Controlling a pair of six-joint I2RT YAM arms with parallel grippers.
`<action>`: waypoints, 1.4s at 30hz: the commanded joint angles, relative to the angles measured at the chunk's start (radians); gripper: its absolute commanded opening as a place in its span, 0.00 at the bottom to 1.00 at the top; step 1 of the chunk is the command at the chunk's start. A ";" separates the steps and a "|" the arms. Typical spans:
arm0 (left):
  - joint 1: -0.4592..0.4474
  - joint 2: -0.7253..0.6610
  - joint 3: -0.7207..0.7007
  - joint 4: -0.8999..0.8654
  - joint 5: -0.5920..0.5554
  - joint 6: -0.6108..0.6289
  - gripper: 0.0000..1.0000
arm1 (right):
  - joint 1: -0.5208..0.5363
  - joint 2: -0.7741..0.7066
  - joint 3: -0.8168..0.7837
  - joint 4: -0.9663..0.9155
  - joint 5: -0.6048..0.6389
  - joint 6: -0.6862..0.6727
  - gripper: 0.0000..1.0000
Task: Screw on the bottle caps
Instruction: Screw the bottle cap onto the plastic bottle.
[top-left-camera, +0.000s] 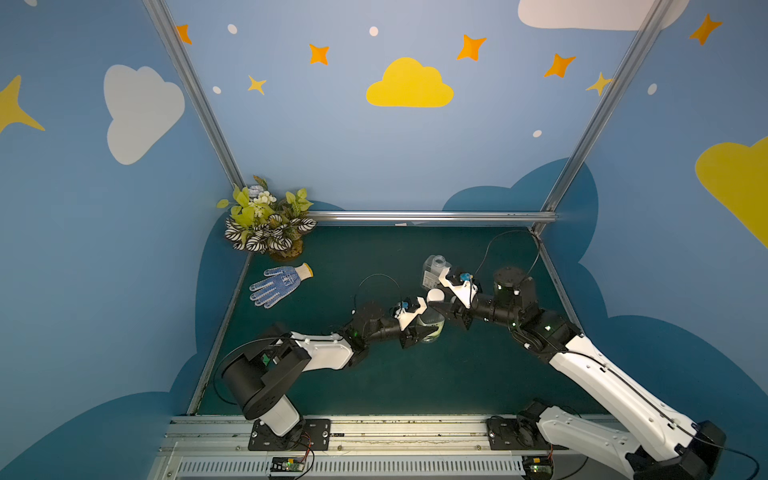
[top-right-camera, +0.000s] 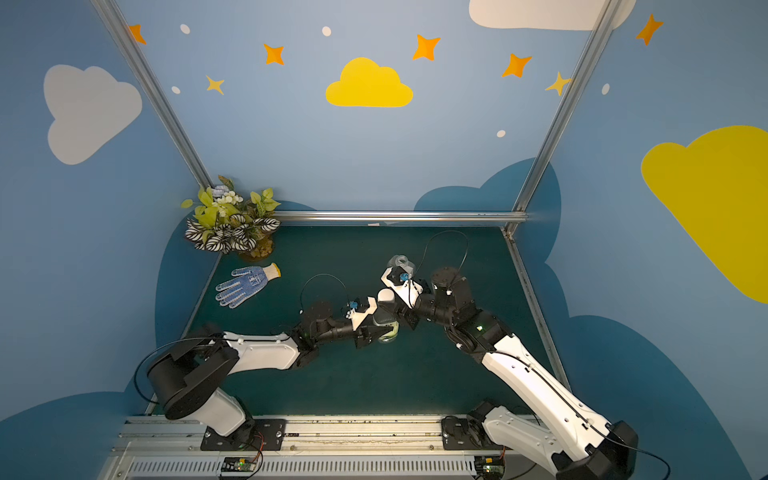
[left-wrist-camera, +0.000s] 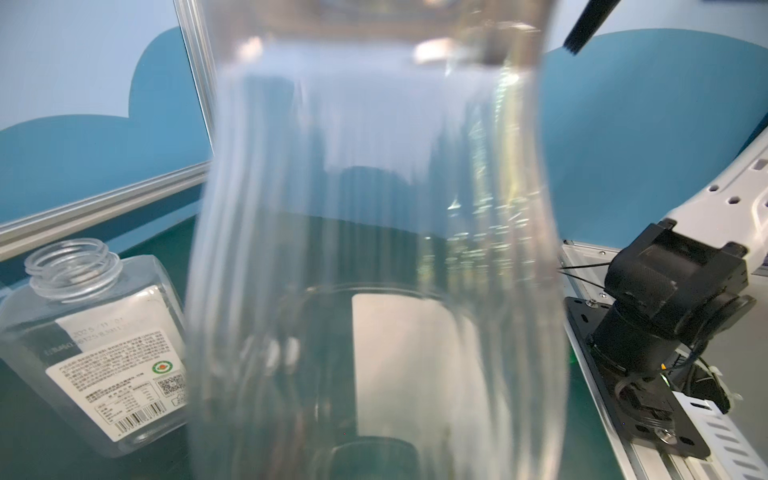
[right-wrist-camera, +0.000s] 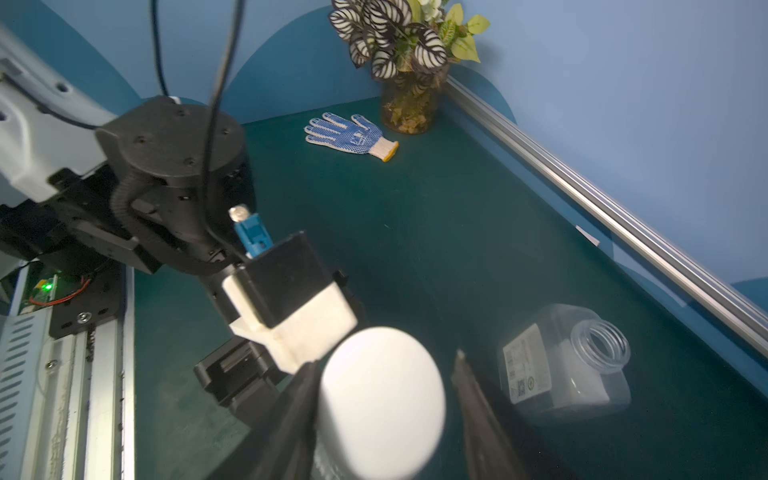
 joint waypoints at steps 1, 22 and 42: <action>-0.002 -0.021 -0.014 0.043 -0.005 0.013 0.37 | -0.004 -0.020 0.059 -0.060 0.128 0.041 0.75; 0.001 -0.021 -0.010 -0.011 0.259 0.047 0.38 | -0.205 0.125 0.276 -0.479 -0.704 -0.468 0.94; 0.001 -0.021 0.008 0.001 0.285 0.033 0.38 | -0.183 0.193 0.257 -0.505 -0.660 -0.514 0.54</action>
